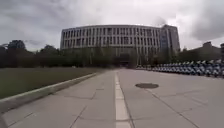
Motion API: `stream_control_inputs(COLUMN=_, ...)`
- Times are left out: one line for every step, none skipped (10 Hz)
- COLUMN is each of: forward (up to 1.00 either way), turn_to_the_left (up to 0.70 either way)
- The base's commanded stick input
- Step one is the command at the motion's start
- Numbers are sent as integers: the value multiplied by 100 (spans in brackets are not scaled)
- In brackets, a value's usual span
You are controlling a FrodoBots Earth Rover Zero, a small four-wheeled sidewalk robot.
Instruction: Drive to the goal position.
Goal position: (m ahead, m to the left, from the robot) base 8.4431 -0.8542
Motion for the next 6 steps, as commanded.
stream_control_inputs(forward=70, turn_to_the_left=0)
stream_control_inputs(forward=70, turn_to_the_left=0)
stream_control_inputs(forward=70, turn_to_the_left=0)
stream_control_inputs(forward=70, turn_to_the_left=-7)
stream_control_inputs(forward=70, turn_to_the_left=-26)
stream_control_inputs(forward=70, turn_to_the_left=-4)
